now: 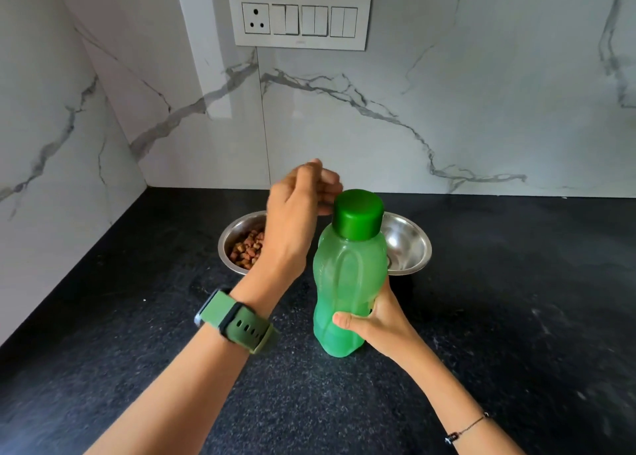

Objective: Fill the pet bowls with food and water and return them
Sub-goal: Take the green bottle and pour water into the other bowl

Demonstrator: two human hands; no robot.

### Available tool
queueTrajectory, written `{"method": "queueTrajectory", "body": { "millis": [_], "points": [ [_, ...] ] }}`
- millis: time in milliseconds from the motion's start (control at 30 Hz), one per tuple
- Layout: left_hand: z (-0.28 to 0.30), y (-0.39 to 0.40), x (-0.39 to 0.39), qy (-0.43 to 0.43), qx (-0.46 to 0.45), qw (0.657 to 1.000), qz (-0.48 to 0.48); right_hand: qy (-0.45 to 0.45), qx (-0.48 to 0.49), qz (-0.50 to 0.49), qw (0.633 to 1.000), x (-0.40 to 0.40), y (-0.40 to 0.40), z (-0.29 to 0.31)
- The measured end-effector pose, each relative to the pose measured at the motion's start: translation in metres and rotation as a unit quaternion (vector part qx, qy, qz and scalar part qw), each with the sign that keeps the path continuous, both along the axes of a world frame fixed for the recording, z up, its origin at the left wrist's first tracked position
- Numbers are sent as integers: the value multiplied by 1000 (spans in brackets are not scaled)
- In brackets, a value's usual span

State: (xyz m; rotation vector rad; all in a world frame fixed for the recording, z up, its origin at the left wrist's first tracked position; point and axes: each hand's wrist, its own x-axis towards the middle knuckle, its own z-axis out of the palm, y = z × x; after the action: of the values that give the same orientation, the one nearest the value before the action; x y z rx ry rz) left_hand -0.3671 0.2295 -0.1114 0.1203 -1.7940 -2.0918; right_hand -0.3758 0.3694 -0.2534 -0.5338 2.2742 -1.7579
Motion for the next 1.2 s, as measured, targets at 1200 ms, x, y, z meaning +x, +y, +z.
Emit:
{"method": "queueTrajectory", "body": {
  "millis": [1200],
  "points": [
    [9,6,-10,-74,-59,965,-246,5,-7,12,1000,-3,2,-9]
  ]
}}
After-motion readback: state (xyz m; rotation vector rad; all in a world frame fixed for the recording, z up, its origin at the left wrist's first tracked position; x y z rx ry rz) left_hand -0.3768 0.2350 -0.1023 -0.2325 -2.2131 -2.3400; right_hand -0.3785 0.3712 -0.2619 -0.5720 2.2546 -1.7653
